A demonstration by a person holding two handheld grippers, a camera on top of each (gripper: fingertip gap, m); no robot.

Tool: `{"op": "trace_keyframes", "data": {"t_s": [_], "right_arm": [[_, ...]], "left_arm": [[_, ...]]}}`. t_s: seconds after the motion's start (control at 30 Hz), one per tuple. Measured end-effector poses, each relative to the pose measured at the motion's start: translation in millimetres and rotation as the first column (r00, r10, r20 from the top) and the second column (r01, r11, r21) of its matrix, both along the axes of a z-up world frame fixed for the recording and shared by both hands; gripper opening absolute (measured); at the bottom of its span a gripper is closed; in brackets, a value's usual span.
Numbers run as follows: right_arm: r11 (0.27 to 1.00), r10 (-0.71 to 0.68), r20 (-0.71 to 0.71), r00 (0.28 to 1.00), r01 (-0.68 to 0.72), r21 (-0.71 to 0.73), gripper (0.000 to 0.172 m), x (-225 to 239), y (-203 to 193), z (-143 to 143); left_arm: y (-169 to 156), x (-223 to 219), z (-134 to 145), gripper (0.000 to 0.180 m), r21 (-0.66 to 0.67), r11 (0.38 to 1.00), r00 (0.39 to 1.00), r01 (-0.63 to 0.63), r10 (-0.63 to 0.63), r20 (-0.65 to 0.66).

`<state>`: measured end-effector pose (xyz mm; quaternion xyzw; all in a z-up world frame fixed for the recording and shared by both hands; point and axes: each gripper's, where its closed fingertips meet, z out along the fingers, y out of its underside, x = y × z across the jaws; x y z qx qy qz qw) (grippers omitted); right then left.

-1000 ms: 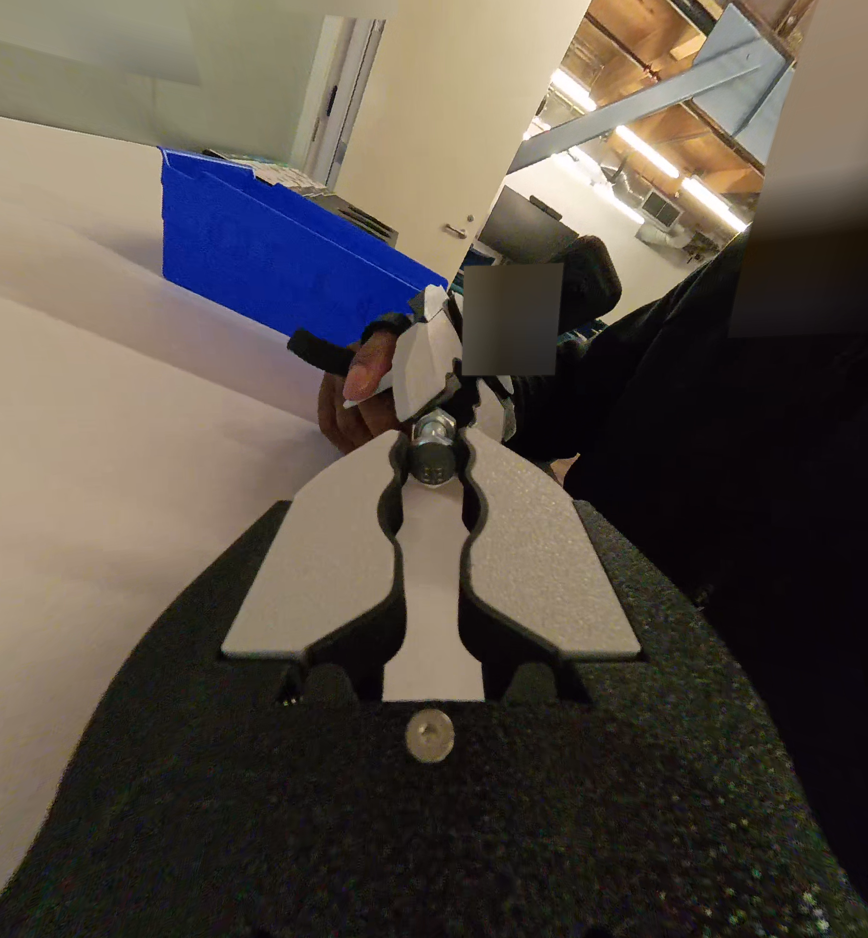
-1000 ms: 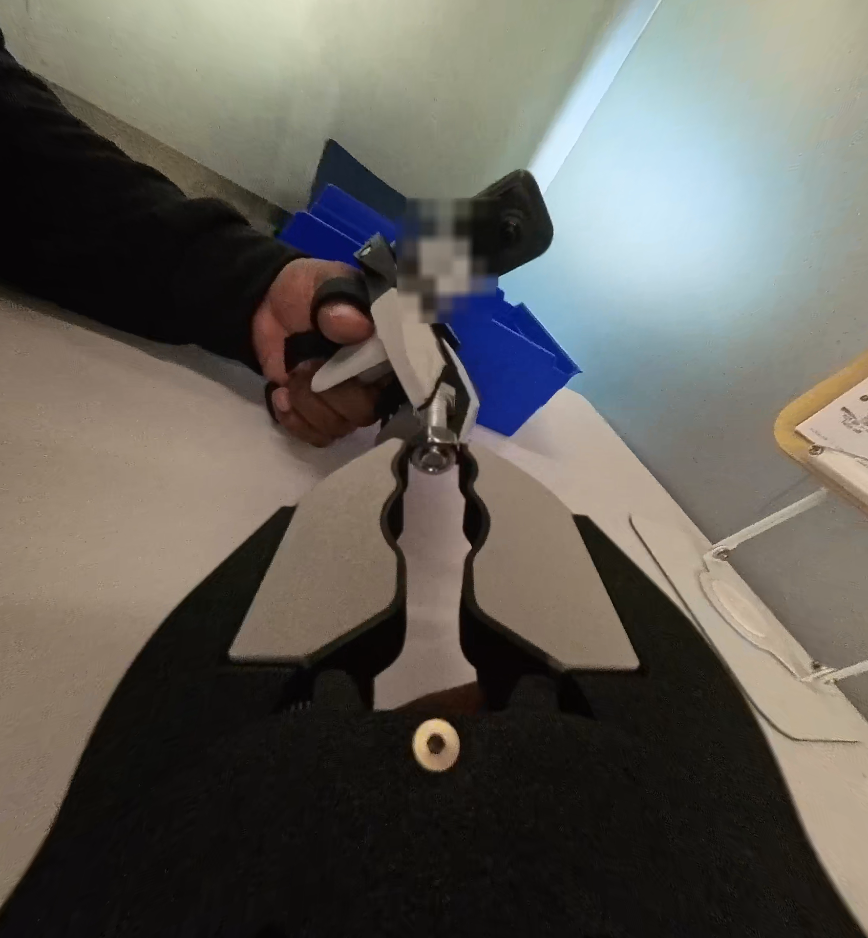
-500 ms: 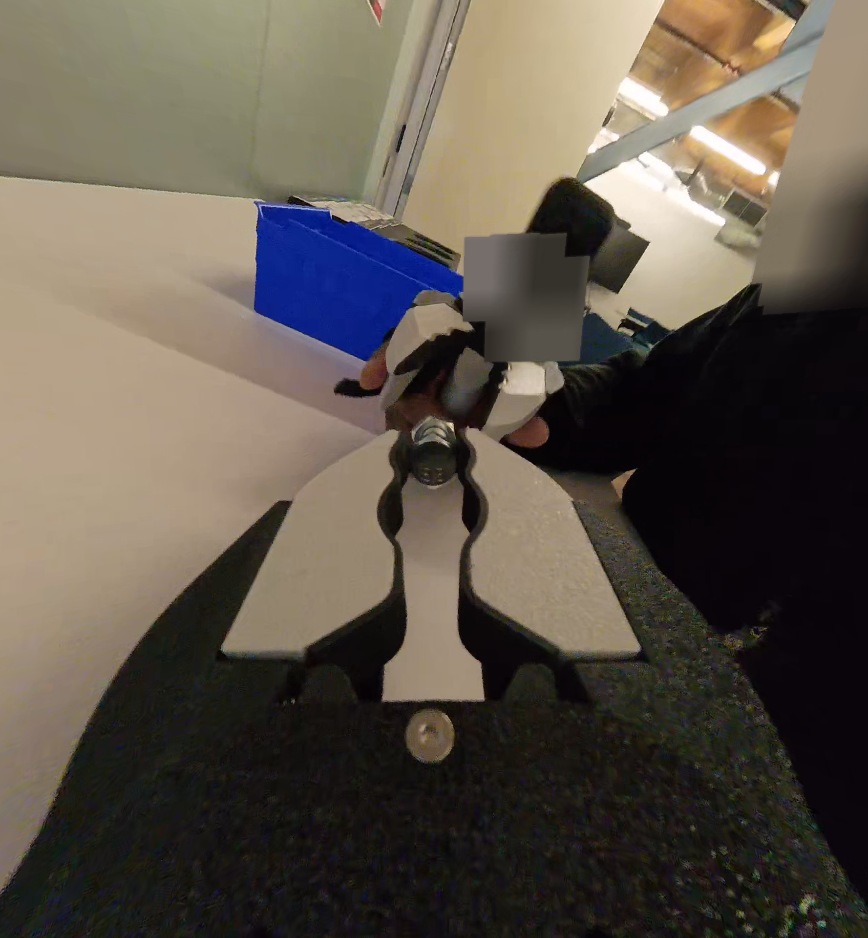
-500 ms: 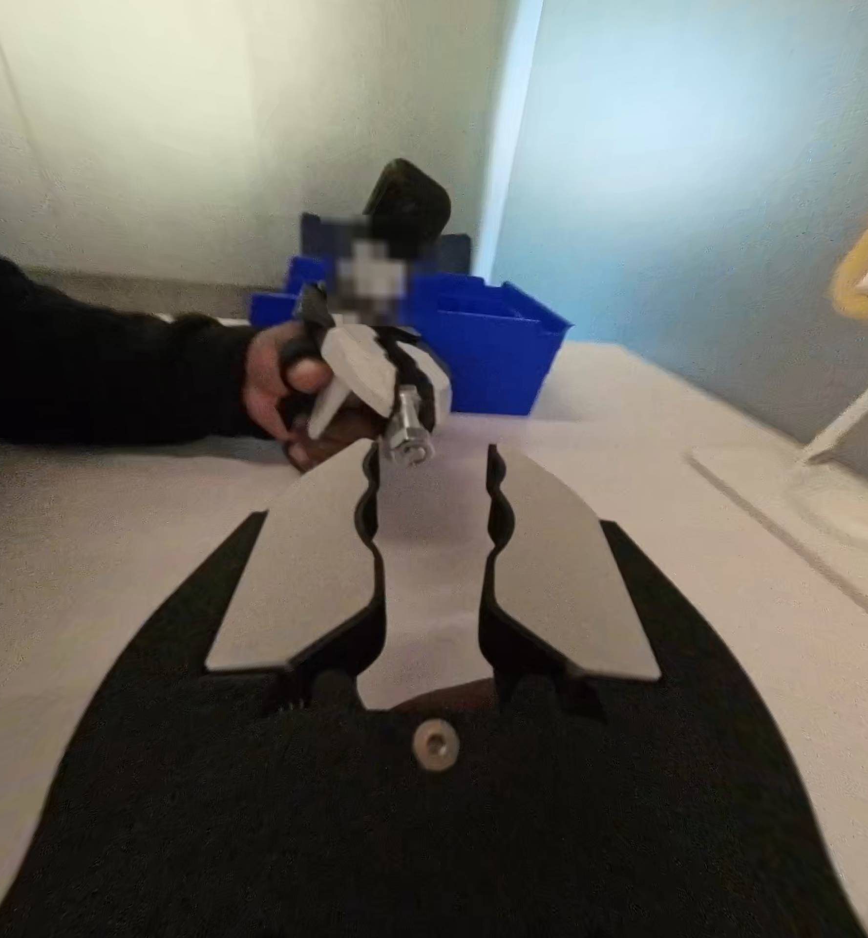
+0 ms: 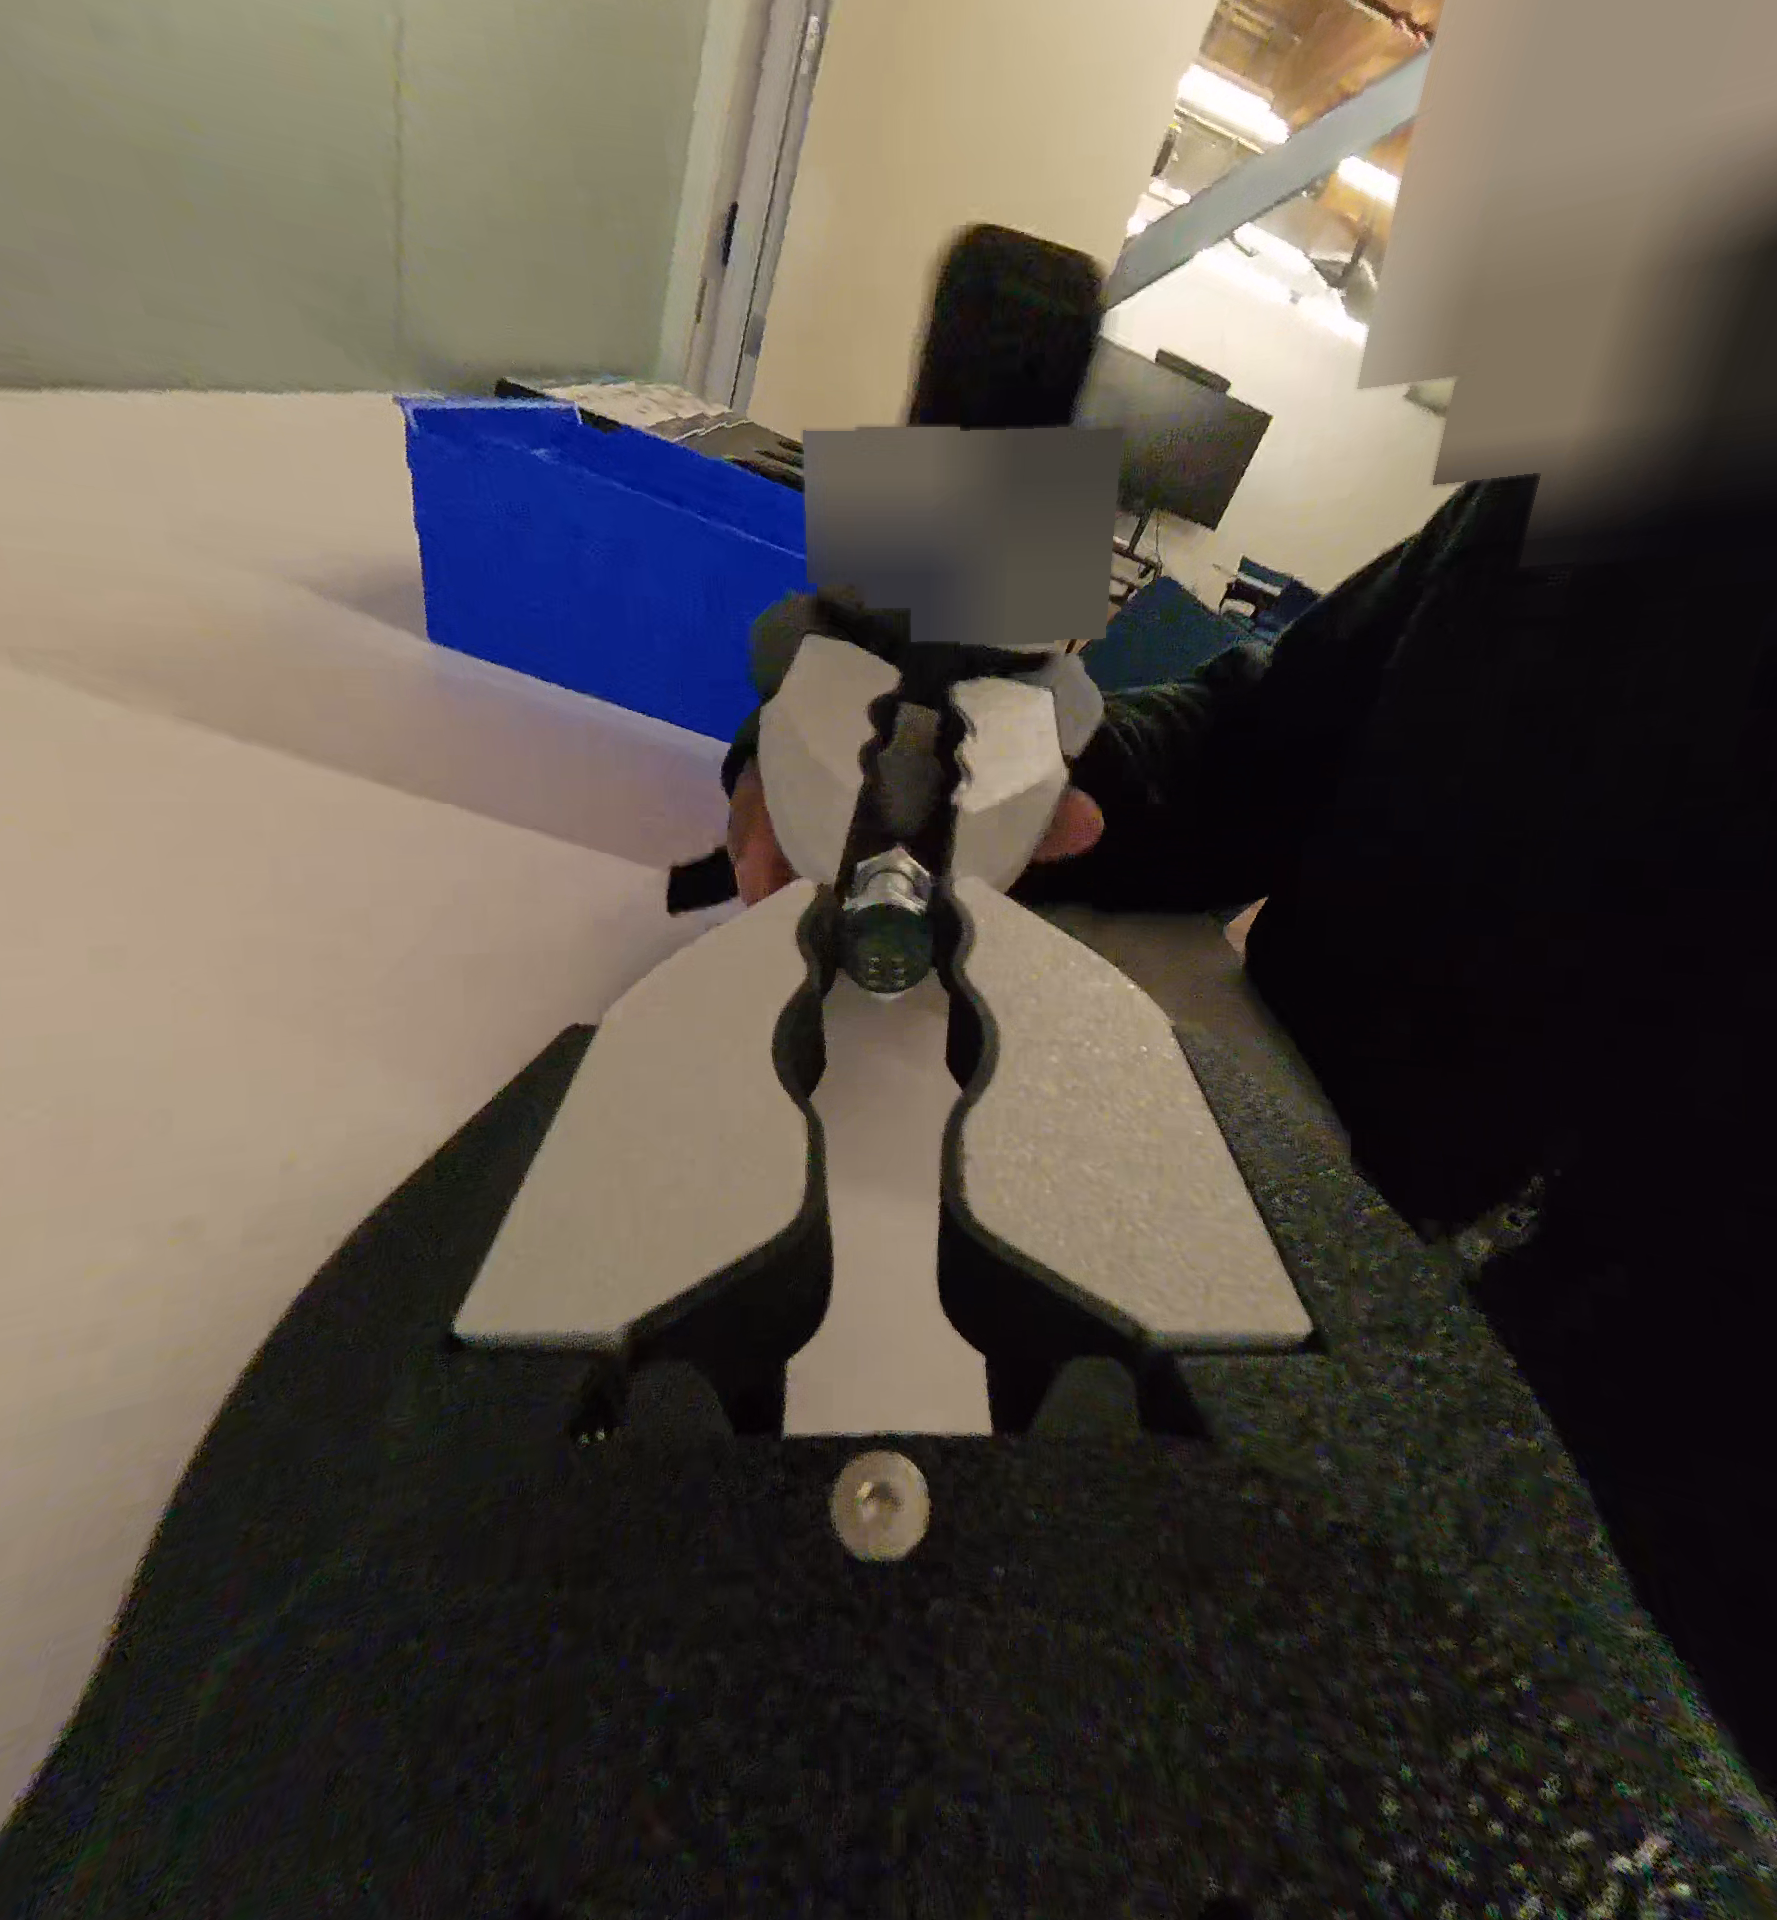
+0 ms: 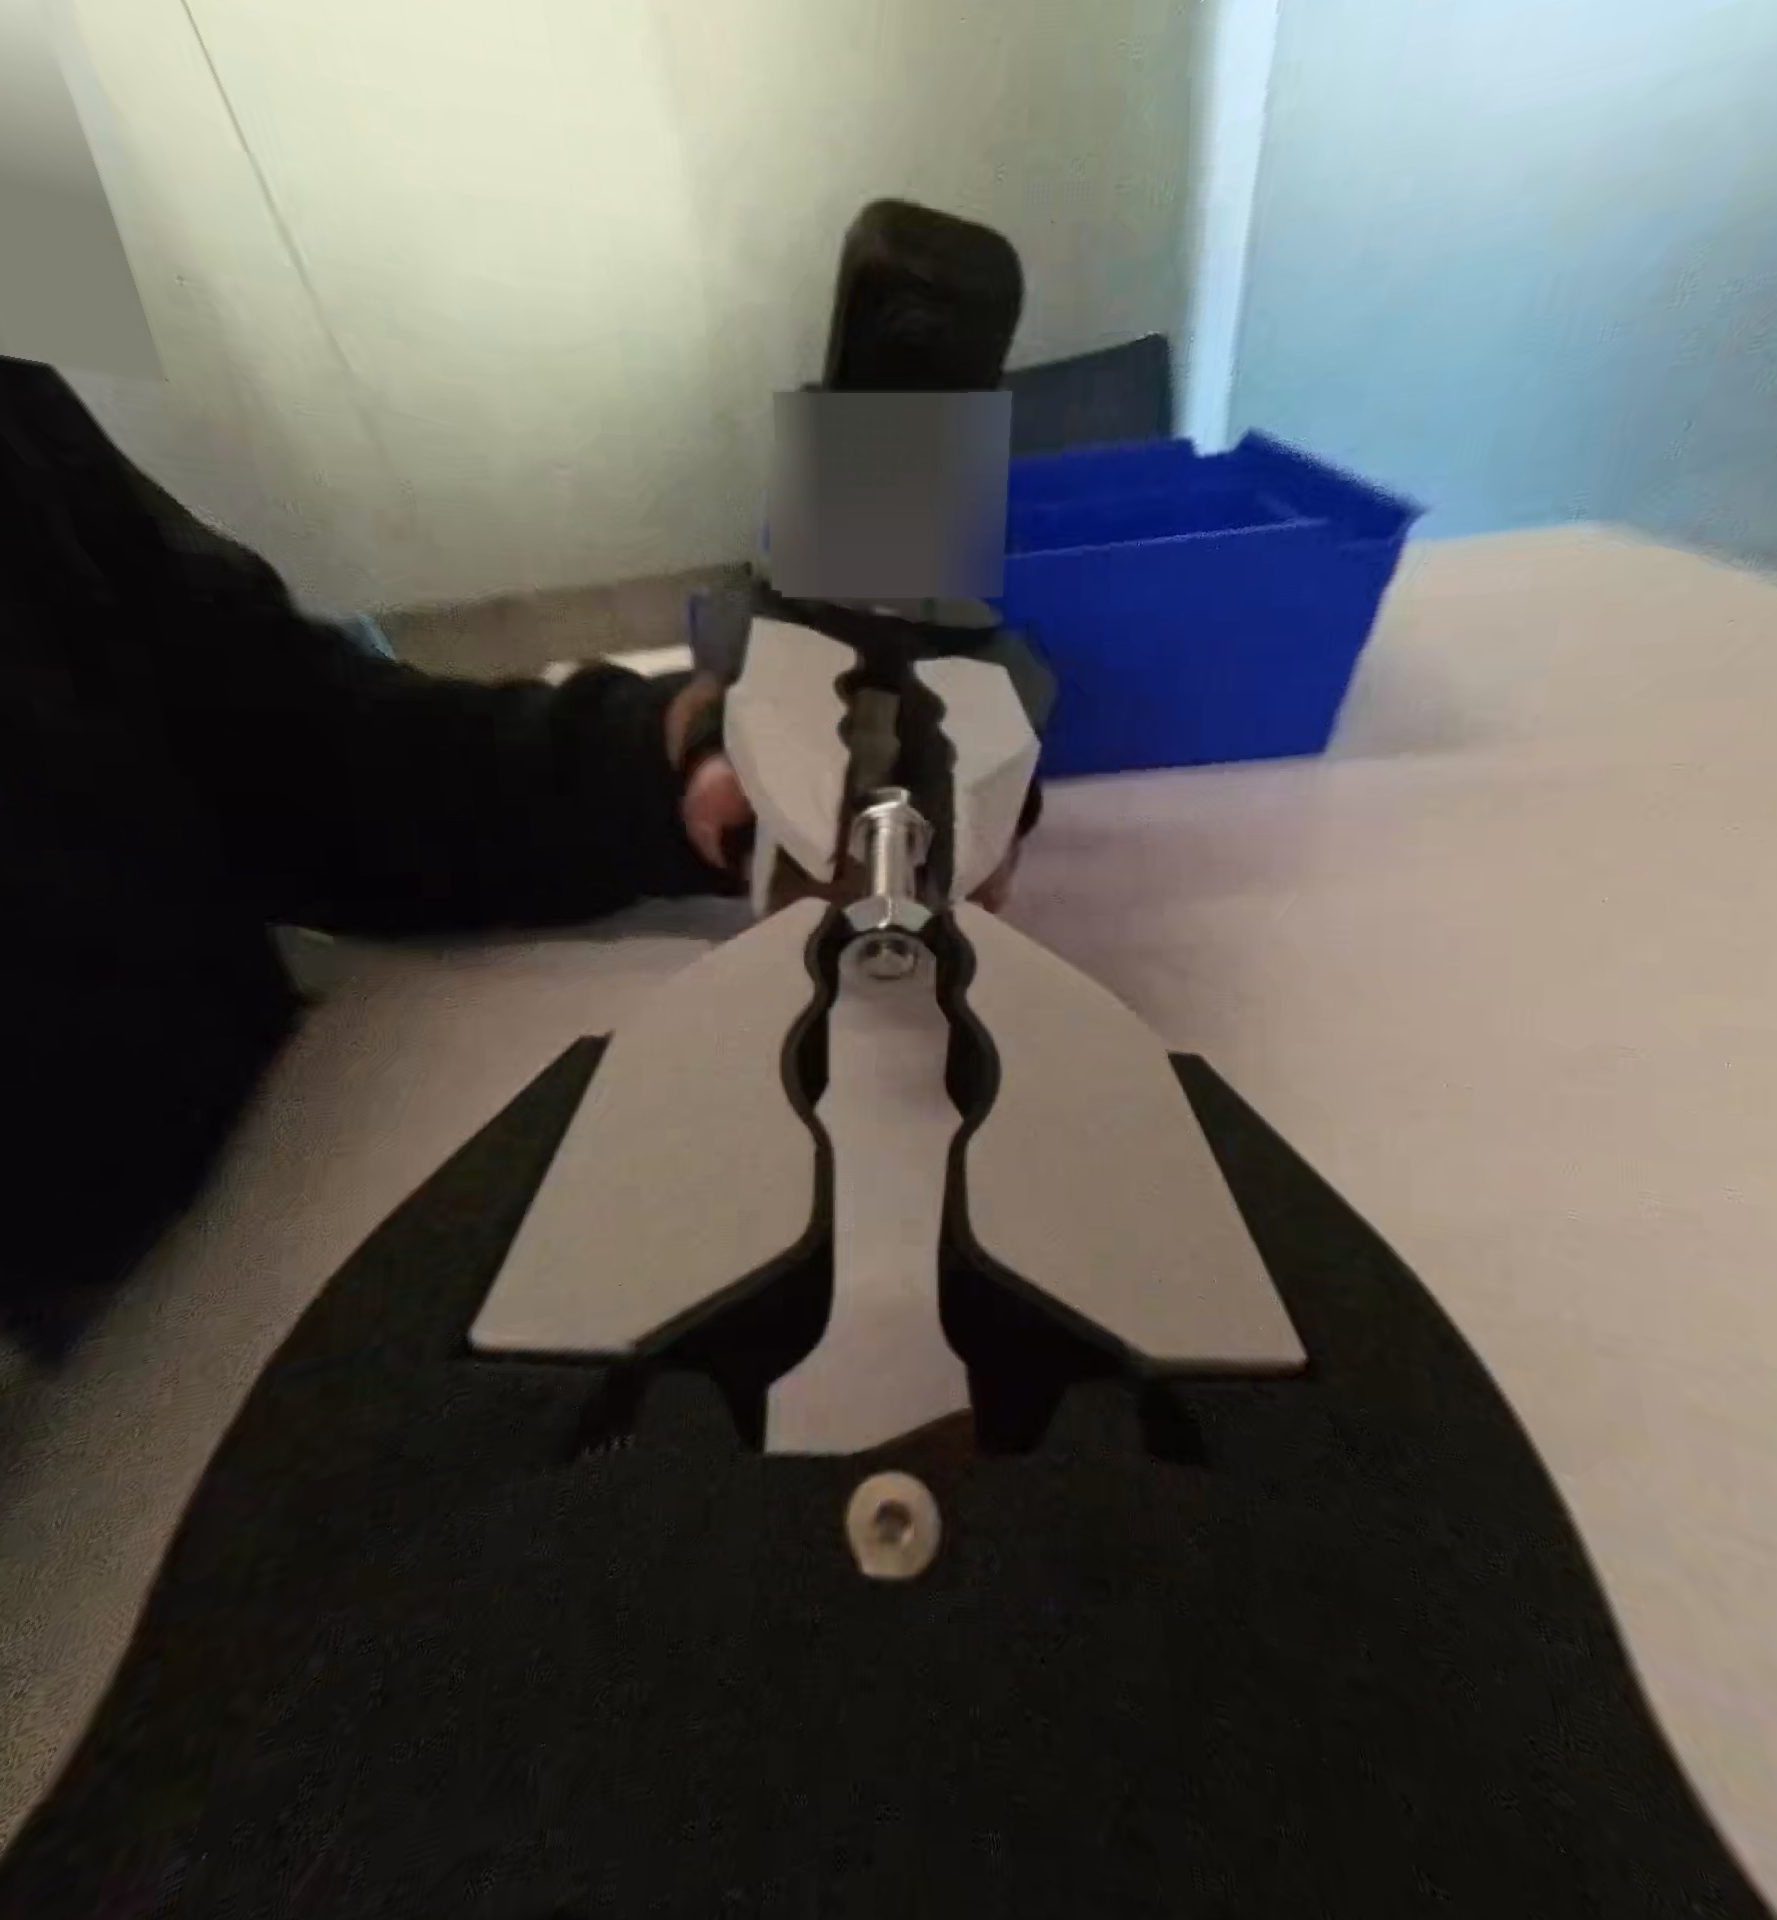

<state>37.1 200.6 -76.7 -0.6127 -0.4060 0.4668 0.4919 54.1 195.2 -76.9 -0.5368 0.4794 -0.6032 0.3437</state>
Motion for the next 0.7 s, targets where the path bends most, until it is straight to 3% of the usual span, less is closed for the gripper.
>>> {"op": "trace_keyframes", "data": {"t_s": [0.07,0.13,0.17,0.3,0.47,0.7], "right_arm": [[0.976,0.064,-0.112,0.992,-0.085,-0.198,0.017,1.9,-0.2,6.2],[0.975,0.057,-0.196,0.979,-0.097,-0.201,0.025,6.9,2.8,15.5],[0.987,0.036,-0.198,0.979,-0.066,-0.149,0.035,9.8,5.2,18.0],[0.981,-0.094,-0.076,0.993,0.106,0.163,0.038,17.7,16.2,13.5],[0.934,-0.183,0.001,0.983,0.174,0.312,0.038,13.4,21.1,4.2],[0.794,-0.282,0.074,0.957,0.189,0.578,0.038,12.0,14.3,5.1]], "left_arm": [[-1.9,0.8,2.1,0.018,0.118,0.993,1.000,-0.016,0.013,0.022],[2.3,1.2,5.8,0.017,0.139,0.989,0.997,-0.050,0.043,0.056],[7.3,0.3,7.4,0.017,0.114,0.991,0.996,-0.071,0.063,0.069],[27.8,-10.1,18.8,0.018,-0.011,0.991,0.977,-0.133,0.133,0.164],[28.3,-12.7,20.5,0.017,-0.050,0.993,0.976,-0.108,0.115,0.184],[19.7,-4.7,15.4,0.017,-0.068,0.996,0.988,-0.064,0.073,0.139]]}}
